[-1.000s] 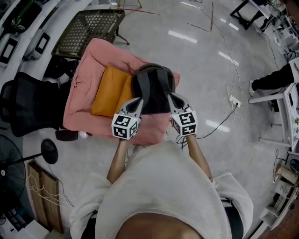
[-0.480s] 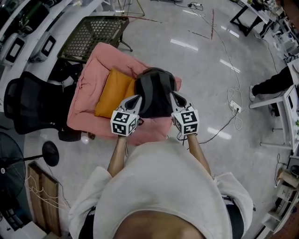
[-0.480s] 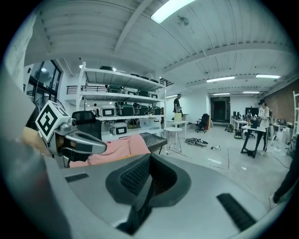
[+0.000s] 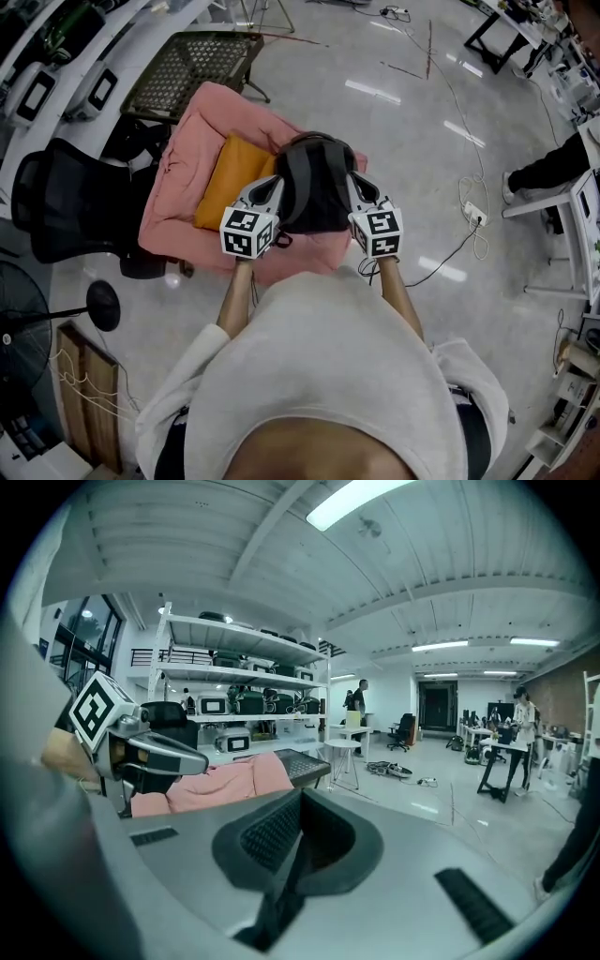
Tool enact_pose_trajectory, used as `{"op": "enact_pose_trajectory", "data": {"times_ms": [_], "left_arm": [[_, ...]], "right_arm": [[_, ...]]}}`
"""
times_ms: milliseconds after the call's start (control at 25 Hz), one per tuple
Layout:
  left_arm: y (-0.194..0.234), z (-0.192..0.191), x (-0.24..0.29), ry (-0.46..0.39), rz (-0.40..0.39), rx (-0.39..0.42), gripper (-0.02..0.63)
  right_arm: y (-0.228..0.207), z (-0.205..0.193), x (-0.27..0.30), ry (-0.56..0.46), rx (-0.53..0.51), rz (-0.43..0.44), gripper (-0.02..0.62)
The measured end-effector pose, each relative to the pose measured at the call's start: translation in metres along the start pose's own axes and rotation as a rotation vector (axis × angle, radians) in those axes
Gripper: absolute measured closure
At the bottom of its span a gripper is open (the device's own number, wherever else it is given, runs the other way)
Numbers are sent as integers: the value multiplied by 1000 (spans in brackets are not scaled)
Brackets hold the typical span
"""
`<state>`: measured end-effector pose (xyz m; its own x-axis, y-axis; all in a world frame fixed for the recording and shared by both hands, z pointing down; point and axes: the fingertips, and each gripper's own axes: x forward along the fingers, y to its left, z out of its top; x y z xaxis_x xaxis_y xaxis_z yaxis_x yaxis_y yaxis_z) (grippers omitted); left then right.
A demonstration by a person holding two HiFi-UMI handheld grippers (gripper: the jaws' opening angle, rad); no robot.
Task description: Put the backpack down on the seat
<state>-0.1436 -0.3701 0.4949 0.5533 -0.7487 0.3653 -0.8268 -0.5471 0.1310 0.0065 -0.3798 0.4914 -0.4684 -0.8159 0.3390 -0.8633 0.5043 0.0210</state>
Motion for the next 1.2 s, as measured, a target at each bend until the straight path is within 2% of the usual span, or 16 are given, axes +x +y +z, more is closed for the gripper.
{"op": "enact_pose_trajectory", "data": {"times_ms": [1200], "left_arm": [[12,-1,19,15,4,10,589]], "right_arm": [[-7,-8,15,38,-6,6,598]]}}
